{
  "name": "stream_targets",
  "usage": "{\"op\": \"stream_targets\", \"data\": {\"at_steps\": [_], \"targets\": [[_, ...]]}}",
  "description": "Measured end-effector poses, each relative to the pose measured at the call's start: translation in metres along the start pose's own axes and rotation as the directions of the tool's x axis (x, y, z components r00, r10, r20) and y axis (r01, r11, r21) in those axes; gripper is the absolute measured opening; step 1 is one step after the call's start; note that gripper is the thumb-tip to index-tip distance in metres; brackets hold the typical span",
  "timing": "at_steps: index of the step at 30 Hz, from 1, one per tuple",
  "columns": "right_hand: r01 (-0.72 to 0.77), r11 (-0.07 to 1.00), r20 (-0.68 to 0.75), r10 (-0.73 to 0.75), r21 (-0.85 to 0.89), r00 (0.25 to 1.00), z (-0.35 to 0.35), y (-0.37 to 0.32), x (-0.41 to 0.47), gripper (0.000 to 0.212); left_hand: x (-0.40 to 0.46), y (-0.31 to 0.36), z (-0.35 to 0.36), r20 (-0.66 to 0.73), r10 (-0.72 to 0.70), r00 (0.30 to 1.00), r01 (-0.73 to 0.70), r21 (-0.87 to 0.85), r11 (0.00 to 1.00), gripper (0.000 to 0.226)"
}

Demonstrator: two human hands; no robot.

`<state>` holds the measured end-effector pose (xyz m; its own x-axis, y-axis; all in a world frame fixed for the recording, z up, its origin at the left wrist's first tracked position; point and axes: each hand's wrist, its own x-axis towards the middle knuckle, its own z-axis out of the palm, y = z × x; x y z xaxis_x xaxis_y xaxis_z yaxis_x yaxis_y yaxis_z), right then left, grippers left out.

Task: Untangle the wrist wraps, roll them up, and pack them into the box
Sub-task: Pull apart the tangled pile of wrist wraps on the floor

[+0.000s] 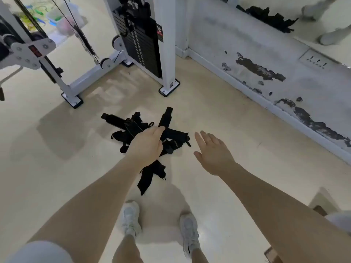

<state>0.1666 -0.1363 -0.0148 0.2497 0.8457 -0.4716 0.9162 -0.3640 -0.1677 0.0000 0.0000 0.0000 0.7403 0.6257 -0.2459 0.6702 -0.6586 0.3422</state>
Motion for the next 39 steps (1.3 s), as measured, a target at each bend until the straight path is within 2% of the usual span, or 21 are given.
{"op": "stream_targets", "data": {"at_steps": [4, 8, 13, 16, 18, 21, 24, 30, 33, 35, 39], "targets": [[-0.046, 0.999, 0.105, 0.047, -0.010, 0.993, 0.002, -0.023, 0.031, 0.056, 0.018, -0.043, -0.005, 0.102, -0.008, 0.995, 0.009, -0.019, 1.000, 0.044], [-0.125, 0.991, 0.204, 0.111, 0.055, 0.973, 0.013, -0.059, 0.078, 0.044, 0.047, -0.109, 0.000, 0.191, -0.083, 0.978, 0.105, -0.110, 0.988, 0.041], [-0.306, 0.912, 0.286, 0.227, 0.274, 0.931, 0.053, -0.104, 0.141, 0.039, 0.065, -0.185, 0.003, 0.226, -0.177, 0.958, 0.225, -0.211, 0.951, 0.043], [-0.442, 0.743, 0.326, 0.310, 0.503, 0.893, 0.085, -0.127, 0.175, 0.052, 0.077, -0.222, 0.024, 0.301, -0.176, 0.937, 0.223, -0.131, 0.966, 0.044], [-0.477, 0.660, 0.343, 0.333, 0.581, 0.878, 0.111, -0.138, 0.199, 0.057, 0.088, -0.245, 0.057, 0.367, -0.126, 0.922, 0.146, -0.025, 0.989, 0.044], [-0.454, 0.680, 0.341, 0.306, 0.575, 0.889, 0.164, -0.139, 0.237, 0.047, 0.108, -0.275, 0.119, 0.411, -0.036, 0.911, -0.038, 0.171, 0.985, 0.040], [-0.452, 0.706, 0.354, 0.295, 0.545, 0.887, 0.236, -0.126, 0.281, 0.040, 0.135, -0.304, 0.196, 0.375, -0.072, 0.924, -0.002, 0.193, 0.981, 0.044], [-0.457, 0.581, 0.329, 0.317, 0.674, 0.889, 0.365, -0.095, 0.390, 0.036, 0.201, -0.352, 0.341, 0.375, -0.150, 0.915, 0.159, 0.008, 0.987, 0.050], [-0.461, 0.601, 0.314, 0.339, 0.653, 0.887, 0.412, -0.087, 0.434, 0.022, 0.227, -0.361, 0.390, 0.348, -0.179, 0.920, 0.227, -0.101, 0.969, 0.047], [-0.495, 0.573, 0.341, 0.361, 0.653, 0.868, 0.434, -0.084, 0.455, 0.016, 0.238, -0.365, 0.415, 0.325, -0.214, 0.921, 0.283, -0.184, 0.941, 0.050], [-0.403, 0.374, 0.338, 0.228, 0.835, 0.913, 0.453, -0.088, 0.463, 0.039, 0.247, -0.369, 0.447, 0.426, -0.310, 0.850, 0.472, -0.352, 0.809, 0.064]]}}
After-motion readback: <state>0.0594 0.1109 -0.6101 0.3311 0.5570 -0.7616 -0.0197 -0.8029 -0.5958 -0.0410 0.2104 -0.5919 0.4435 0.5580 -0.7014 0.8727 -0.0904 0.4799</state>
